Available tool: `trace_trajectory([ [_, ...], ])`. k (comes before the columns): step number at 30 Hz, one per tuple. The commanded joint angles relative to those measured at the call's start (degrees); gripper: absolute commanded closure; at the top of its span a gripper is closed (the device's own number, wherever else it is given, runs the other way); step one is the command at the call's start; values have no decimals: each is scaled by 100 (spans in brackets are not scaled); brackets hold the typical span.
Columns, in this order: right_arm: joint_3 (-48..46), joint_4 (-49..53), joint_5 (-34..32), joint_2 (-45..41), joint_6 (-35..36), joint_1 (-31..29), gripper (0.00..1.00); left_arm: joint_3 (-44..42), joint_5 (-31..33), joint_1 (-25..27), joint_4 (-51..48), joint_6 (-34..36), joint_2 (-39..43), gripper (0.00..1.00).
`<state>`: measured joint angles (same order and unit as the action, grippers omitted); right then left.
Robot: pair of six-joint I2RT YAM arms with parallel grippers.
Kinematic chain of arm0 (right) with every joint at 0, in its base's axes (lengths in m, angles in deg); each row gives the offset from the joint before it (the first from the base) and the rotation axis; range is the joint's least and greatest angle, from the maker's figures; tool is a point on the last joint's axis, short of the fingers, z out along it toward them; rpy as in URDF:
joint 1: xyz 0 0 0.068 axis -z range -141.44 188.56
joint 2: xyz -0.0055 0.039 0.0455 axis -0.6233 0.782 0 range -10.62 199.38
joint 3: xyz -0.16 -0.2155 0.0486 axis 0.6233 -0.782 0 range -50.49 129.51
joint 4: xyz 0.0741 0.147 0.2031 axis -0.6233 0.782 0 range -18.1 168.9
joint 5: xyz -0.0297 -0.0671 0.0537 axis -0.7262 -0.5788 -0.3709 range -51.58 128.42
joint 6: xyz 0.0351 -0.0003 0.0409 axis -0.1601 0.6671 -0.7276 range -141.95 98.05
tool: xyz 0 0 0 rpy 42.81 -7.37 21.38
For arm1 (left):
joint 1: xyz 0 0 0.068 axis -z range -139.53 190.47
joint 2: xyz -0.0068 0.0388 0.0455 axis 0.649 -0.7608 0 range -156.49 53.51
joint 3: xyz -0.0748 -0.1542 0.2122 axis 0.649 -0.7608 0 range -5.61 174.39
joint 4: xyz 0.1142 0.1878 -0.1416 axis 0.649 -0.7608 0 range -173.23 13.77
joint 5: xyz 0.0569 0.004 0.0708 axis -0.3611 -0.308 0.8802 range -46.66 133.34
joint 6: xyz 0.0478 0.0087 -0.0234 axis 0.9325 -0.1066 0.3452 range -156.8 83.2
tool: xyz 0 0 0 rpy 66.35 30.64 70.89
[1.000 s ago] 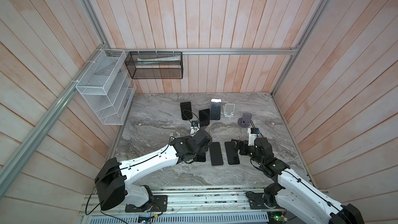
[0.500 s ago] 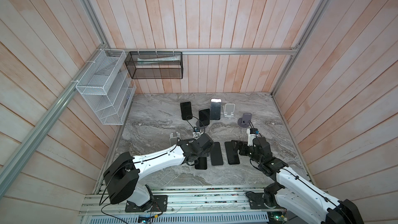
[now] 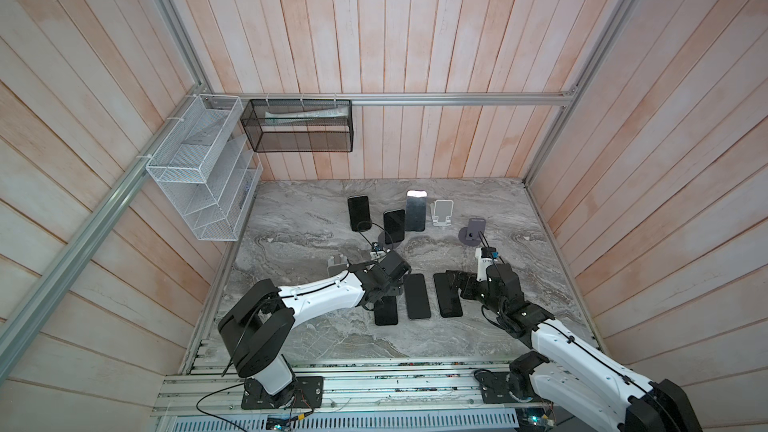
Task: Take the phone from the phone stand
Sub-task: 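Lift the green-edged phone off the white stand and carry it toward the robot, then lower the green-edged phone flat beside the purple-edged phone, open left gripper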
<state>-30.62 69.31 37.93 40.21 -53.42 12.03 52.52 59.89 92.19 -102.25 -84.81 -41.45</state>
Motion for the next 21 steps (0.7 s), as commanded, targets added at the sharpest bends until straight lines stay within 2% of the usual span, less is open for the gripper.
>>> trace_trajectory([
  [1,31,55,6,-132,-18,30,5,115,5,5,64,82,-210,41],
  [16,117,379,-52,-205,-73,40,5,349,52,-5,335,28,-900,40],
  [21,270,677,-152,-310,9,37,5,334,187,-5,269,-160,-1055,31],
])
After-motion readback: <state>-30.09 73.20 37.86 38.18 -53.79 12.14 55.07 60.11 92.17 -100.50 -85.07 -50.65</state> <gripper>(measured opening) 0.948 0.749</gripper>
